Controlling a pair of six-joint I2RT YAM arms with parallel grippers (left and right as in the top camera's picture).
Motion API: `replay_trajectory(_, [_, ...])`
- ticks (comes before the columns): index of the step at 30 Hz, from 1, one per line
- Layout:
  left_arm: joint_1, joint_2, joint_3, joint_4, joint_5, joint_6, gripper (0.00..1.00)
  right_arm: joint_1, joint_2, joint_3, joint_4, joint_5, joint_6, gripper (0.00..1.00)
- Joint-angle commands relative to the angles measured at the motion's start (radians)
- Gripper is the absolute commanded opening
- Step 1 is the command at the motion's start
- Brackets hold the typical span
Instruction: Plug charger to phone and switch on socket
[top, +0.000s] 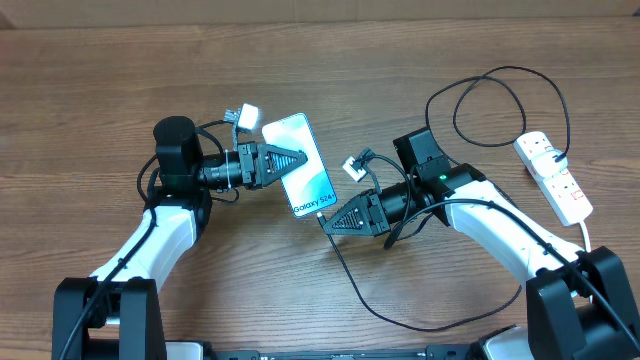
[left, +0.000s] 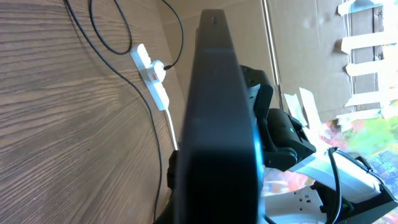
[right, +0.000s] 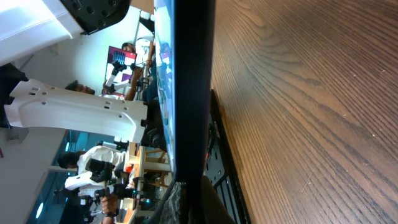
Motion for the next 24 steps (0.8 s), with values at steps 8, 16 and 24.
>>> replay_trajectory(8, [0.007,-0.01,0.01,0.005,0.008,0.023,0.04,-0.002,-0.014,0.024,0.042,-0.054,0.0,0.04])
replay_trajectory(16, [0.007,-0.01,0.01,0.005,0.009,0.023,0.04,-0.002,-0.014,0.024,0.054,-0.054,0.0,0.04])
replay_trajectory(24, [0.007,-0.01,0.01,0.005,0.015,0.023,0.04,-0.002,-0.014,0.024,0.066,-0.045,0.0,0.04])
